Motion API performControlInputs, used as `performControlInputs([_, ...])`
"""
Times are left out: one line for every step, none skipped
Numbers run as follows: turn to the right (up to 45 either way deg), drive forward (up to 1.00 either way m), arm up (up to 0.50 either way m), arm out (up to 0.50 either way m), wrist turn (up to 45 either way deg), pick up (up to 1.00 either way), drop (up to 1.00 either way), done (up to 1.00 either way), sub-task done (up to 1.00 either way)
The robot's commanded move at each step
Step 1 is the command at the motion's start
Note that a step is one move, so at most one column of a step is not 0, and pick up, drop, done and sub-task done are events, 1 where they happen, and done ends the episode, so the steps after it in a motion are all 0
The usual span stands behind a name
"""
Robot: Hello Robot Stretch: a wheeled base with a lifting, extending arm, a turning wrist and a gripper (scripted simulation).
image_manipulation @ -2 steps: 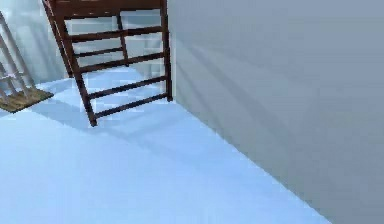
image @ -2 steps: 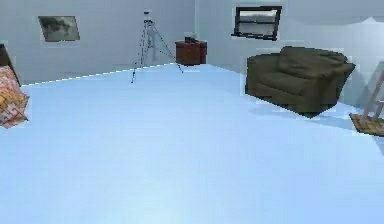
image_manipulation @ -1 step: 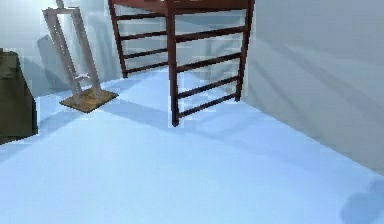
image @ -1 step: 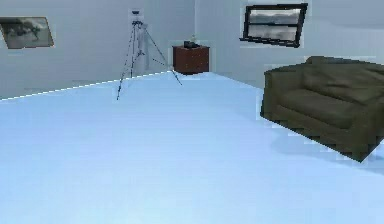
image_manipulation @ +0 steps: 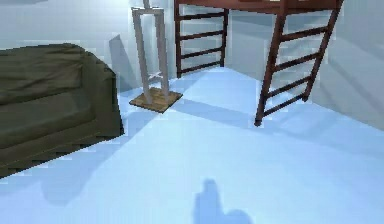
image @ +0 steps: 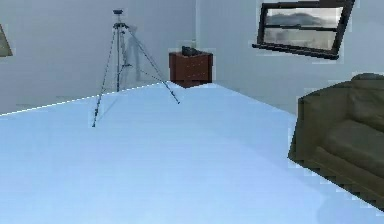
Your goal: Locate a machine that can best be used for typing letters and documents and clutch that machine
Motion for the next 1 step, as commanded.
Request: performControlInputs([3.0,0.0,0.0,0.0,0.0,0.0,0.0,0.0,0.0])
